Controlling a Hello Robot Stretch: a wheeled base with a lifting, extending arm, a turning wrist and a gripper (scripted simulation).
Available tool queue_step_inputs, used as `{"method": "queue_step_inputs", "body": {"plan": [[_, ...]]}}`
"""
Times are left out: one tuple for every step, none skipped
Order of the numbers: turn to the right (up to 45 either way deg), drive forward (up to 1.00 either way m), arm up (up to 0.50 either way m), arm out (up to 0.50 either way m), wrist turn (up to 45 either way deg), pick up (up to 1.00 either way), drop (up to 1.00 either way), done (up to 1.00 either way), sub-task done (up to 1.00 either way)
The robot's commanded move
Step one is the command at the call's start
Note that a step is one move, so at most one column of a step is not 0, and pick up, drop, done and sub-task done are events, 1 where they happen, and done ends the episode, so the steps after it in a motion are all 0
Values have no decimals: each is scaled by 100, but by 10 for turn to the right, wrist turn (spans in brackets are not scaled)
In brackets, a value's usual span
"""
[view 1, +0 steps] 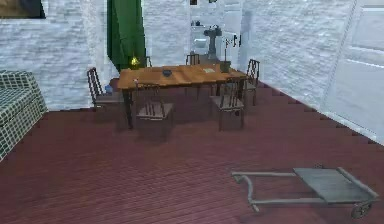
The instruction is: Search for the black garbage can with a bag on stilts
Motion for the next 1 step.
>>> {"method": "queue_step_inputs", "body": {"plan": [[-60, 0, 0, 0, 0, 0, 0, 0, 0]]}}
